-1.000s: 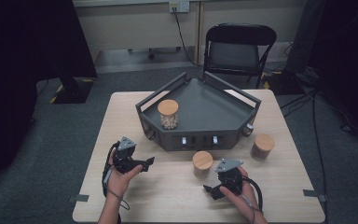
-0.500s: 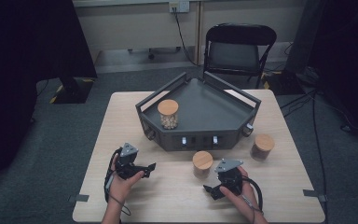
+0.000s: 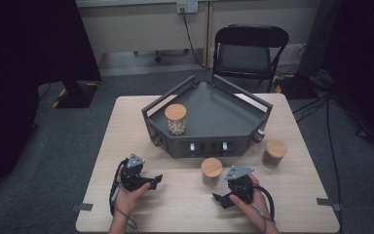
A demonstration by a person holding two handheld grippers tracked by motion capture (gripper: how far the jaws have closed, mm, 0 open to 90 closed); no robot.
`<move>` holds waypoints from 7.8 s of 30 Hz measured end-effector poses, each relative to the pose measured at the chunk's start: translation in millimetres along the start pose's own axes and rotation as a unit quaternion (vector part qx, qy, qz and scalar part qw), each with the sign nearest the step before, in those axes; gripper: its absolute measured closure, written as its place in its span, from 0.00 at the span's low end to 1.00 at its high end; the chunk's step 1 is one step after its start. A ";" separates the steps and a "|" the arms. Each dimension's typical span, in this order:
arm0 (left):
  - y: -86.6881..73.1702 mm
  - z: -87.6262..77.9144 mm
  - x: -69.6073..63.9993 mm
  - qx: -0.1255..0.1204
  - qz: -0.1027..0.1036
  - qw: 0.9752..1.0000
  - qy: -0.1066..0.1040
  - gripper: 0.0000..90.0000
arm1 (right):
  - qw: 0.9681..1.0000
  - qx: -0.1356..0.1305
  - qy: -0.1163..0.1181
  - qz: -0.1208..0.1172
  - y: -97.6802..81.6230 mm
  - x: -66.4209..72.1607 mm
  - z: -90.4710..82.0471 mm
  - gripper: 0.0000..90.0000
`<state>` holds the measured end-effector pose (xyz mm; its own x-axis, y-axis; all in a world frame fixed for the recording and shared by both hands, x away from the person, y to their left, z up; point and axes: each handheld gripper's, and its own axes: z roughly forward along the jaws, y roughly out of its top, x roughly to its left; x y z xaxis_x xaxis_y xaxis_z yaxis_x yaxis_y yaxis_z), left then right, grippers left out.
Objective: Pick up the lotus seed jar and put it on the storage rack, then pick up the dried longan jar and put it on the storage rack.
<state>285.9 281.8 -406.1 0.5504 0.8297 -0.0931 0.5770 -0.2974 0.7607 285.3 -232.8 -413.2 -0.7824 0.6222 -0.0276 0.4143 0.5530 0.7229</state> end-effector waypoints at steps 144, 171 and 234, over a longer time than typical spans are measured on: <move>-18.2 -1.6 -1.4 0.023 0.039 0.999 0.025 0.00 | 0.996 -0.088 0.007 0.023 14.4 -2.9 19.4 0.19; -18.3 -1.6 -1.4 0.023 0.040 0.999 0.025 0.00 | 0.996 -0.092 0.007 -0.002 14.8 -5.2 24.4 0.28; -18.4 -1.6 -1.4 0.022 0.039 0.999 0.025 0.00 | 0.994 -0.079 0.074 -0.022 89.2 -35.7 -40.7 0.28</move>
<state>273.6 286.9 -418.9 0.5647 0.8253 -0.0008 0.5603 -0.3826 0.7346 331.3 -228.3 -319.7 -0.8630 0.5042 0.0315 0.3085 0.4766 0.8232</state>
